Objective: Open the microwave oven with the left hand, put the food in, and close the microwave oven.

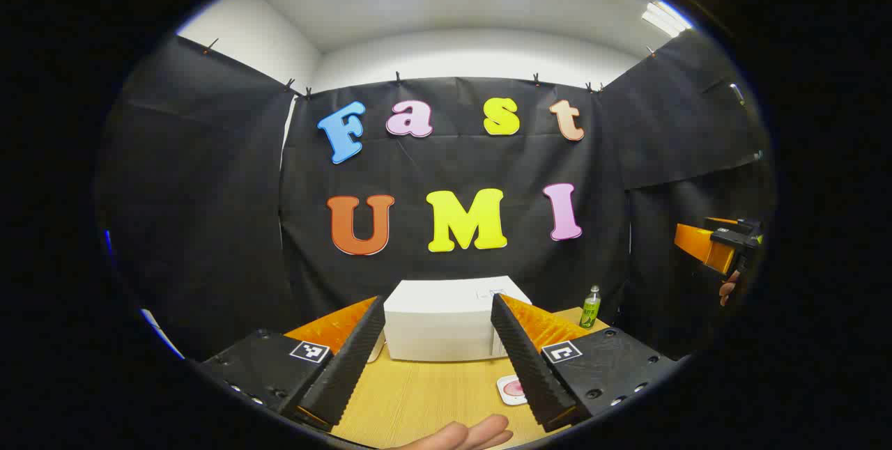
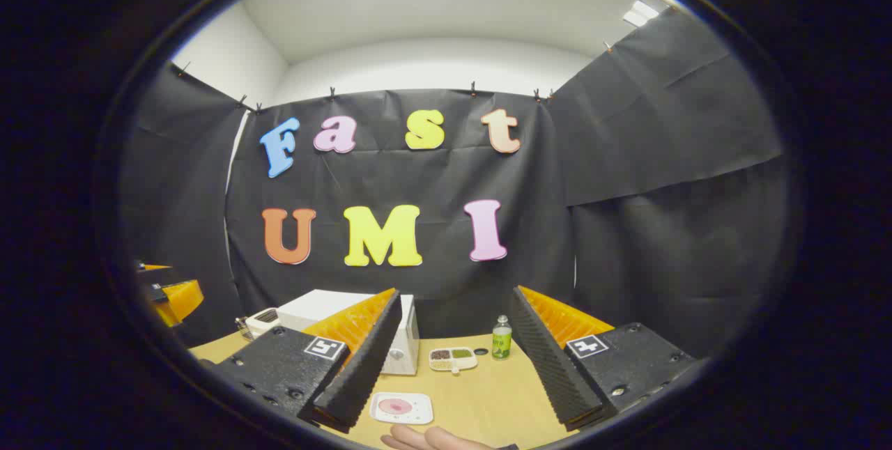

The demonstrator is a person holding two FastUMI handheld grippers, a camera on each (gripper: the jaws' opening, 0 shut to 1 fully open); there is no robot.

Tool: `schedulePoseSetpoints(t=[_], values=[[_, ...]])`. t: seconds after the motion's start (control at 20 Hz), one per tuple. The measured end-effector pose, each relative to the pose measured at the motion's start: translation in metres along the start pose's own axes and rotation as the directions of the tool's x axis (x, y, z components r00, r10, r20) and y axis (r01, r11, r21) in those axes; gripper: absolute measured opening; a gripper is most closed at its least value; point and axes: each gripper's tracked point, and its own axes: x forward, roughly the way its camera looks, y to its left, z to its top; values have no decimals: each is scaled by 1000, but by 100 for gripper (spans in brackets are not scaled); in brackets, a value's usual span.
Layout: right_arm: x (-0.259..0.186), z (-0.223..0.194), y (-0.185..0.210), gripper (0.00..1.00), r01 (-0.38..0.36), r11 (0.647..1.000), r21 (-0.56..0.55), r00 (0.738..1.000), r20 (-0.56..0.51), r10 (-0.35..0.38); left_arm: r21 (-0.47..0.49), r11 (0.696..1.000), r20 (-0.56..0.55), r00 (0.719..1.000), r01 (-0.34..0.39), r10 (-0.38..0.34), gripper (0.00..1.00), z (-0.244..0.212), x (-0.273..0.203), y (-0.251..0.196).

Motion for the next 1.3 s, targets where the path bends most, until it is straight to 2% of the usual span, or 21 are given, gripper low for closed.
schedulePoseSetpoints(t=[0.25,0.3,0.35,0.4,0.55,0.6,0.7,0.75,0.8,0.95,1.0,1.05,1.1,1.15,1.2,1.25,1.3], values=[[-9,9,-2,91,-6,1000,-30,1000,25,7,-11,1000,7,1000,2,-2,93,3,-5,-2],[-9,8,-3,100,-5,1000,-30,1000,28,5,-9,1000,6,1000,-2,2,93,2,-4,-1],[-10,8,-5,91,-3,1000,-27,1000,28,4,-11,1000,5,1000,-6,6,93,1,-3,0],[-10,8,-6,100,-4,1000,-26,1000,28,4,-16,1000,3,1000,-9,9,93,0,-2,1],[-11,8,-12,100,3,1000,-28,1000,30,-2,-50,999,-3,1000,5,-5,94,0,4,-5],[-11,8,-14,91,7,1000,-31,999,33,-6,-59,998,-11,1000,13,-14,94,-4,6,-6],[-12,7,-17,91,8,1000,-28,999,37,-7,-73,997,-23,999,27,-28,93,-9,10,-11],[-13,6,-17,100,5,1000,-25,999,37,-4,-80,996,-21,999,34,-36,94,-10,13,-13],[-13,6,-17,100,-1,1000,-22,999,40,1,-85,996,-12,999,34,-35,94,-10,17,-15],[-15,5,-23,100,-2,1000,-20,999,49,2,-94,995,-20,999,45,-47,94,-25,39,-23],[-16,5,-25,91,-1,1000,-17,998,56,2,-101,994,-32,998,53,-57,94,-34,48,-29],[-18,4,-27,100,0,1000,-13,998,61,0,-112,991,-40,997,67,-72,94,-42,59,-36],[-19,5,-29,91,-2,1000,-7,997,72,2,-120,989,-41,995,83,-89,94,-48,71,-44],[-19,6,-31,100,-6,1000,-2,996,86,6,-121,988,-43,994,95,-101,94,-54,82,-51],[-20,6,-34,91,-3,1000,-3,995,100,4,-118,989,-51,994,92,-98,94,-65,95,-53],[-19,5,-39,100,9,1000,-11,993,114,-8,-114,990,-57,994,87,-94,94,-75,108,-57],[-19,5,-45,100,24,999,-25,991,129,-20,-113,990,-61,994,80,-87,94,-85,121,-60]])
